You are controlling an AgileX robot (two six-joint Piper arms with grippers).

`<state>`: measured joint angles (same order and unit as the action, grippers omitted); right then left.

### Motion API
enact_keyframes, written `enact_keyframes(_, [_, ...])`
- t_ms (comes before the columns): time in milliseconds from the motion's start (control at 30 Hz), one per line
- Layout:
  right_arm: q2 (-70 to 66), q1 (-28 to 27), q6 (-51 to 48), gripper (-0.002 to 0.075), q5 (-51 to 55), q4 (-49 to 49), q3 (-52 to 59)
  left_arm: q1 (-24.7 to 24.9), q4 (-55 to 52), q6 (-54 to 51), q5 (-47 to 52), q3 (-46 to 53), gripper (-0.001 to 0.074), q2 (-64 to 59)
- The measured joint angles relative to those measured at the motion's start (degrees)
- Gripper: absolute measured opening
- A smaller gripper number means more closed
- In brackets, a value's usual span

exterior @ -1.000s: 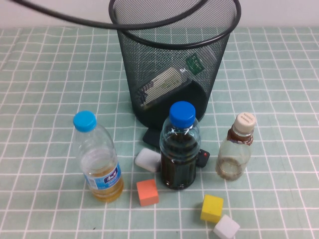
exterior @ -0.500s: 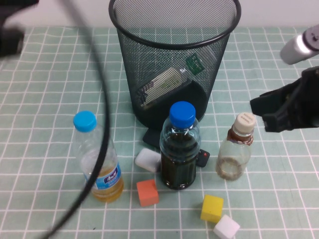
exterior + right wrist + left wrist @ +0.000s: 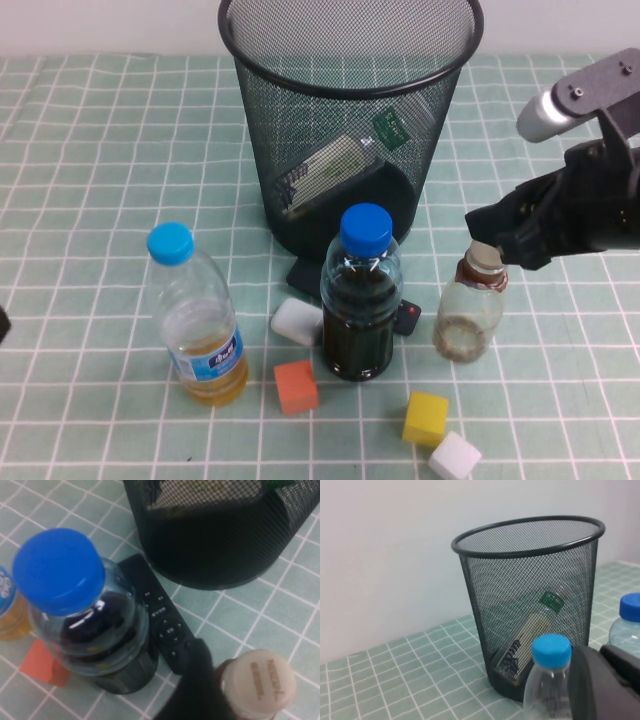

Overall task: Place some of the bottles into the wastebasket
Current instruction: Pick up a bottle from the table with right arm

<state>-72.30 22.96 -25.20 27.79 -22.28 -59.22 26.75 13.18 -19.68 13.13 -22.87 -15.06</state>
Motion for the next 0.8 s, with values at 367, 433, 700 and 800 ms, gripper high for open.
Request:
enact_keyframes(367, [-7.5, 0.0, 0.0, 0.0519, -3.0, 0.0, 0.0, 0.0, 1.2, 9.4, -4.3, 19.8, -0.0003, 8.7])
enact_keyframes(433, [-8.6, 0.0, 0.0, 0.0474, -3.0, 0.0, 0.0, 0.0, 1.2, 11.1, -4.3, 22.0, -0.0003, 8.9])
enact_keyframes(700, [-12.2, 0.0, 0.0, 0.0229, -4.2, -0.1, 0.0, 0.0, 1.3, 12.4, -4.2, 24.4, -0.0004, 9.0])
enact_keyframes(800, [-11.3, 0.0, 0.7, 0.0017, -4.2, 1.4, 0.0, 0.0, 1.3, 12.5, -4.2, 24.4, -0.0004, 9.0])
